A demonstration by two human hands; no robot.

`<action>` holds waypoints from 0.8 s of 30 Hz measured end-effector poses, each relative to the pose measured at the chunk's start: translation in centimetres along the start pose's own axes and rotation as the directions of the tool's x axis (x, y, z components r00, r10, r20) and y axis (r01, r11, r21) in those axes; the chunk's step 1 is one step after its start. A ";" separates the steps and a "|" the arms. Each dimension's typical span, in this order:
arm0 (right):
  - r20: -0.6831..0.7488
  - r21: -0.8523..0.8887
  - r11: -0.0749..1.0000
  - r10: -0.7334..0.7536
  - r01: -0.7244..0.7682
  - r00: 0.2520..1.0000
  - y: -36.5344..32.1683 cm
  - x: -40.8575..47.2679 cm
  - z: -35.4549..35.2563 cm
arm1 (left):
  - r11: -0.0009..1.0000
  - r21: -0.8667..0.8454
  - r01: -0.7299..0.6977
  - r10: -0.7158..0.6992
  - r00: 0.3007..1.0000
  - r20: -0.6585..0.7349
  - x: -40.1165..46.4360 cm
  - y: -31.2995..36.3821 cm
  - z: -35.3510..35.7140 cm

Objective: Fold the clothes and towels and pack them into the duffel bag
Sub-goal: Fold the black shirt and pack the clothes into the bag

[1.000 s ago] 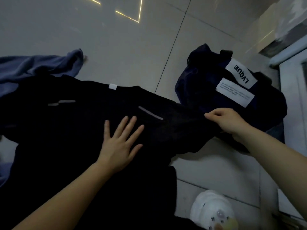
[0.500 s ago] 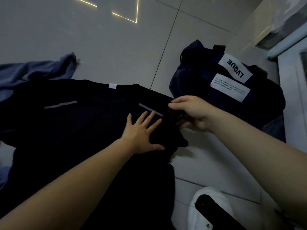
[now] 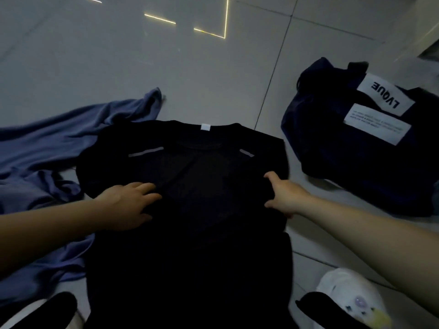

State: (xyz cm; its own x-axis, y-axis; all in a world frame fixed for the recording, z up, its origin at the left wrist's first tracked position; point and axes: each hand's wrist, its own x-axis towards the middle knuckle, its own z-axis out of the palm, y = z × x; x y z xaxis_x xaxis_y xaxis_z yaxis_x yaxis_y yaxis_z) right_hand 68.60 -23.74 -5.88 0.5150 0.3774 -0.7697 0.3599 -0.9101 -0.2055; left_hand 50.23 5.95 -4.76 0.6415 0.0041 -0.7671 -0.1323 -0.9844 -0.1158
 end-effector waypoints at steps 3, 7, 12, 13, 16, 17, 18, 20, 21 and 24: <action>-0.048 -0.163 0.987 -0.020 0.012 0.999 0.1 0.1 2.0 | 0.999 -0.045 -0.001 -0.002 0.998 -0.068 2.4 1.5 0.9; -0.175 -0.406 0.913 -0.130 0.049 0.976 0.1 0.4 2.2 | 0.997 -0.074 -0.022 0.018 0.999 -0.050 4.6 4.2 0.6; -0.040 -0.343 0.932 -0.136 0.114 0.990 -0.8 1.6 1.6 | 0.989 -0.146 -0.036 0.022 0.995 -0.100 4.9 4.3 0.4; -0.003 -0.352 0.933 -0.083 0.077 0.997 -1.0 1.7 1.3 | 0.980 -0.191 -0.060 0.031 0.988 -0.153 4.7 3.7 0.4; 0.002 -0.375 0.926 -0.035 0.033 0.999 -3.7 1.8 0.1 | 0.876 -0.446 -0.182 -0.080 0.857 -0.508 3.2 1.5 0.9; -0.044 -0.364 0.929 -0.087 0.065 0.995 -5.5 1.9 -0.2 | 0.824 -0.530 -0.200 -0.206 0.766 -0.609 2.8 0.6 1.4; -0.092 -0.352 0.929 -0.158 0.117 0.983 -7.5 2.1 -0.2 | 0.775 -0.607 -0.178 -0.364 0.659 -0.658 2.5 -0.6 2.0; -0.108 -0.329 0.914 -0.286 0.238 0.952 -12.1 2.7 0.2 | 0.635 -0.772 -0.018 -0.661 0.504 -0.555 2.2 -3.7 3.3; -0.081 -0.318 0.906 -0.321 0.280 0.944 -14.2 3.1 0.7 | 0.535 -0.841 0.082 -0.770 0.458 -0.445 2.0 -5.3 3.8; -0.010 -0.325 0.889 -0.345 0.323 0.939 -19.3 4.2 2.4 | 0.092 -0.977 0.194 -0.931 0.365 -0.015 0.7 -9.6 6.8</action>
State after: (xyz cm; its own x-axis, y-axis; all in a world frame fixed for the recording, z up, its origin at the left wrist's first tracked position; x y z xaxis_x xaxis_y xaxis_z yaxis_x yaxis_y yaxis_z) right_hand 61.93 -5.03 -6.60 0.3668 0.6697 -0.6458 0.7391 -0.6313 -0.2349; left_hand 46.78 16.59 -8.49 0.3688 0.9152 -0.1625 0.8503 -0.2615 0.4568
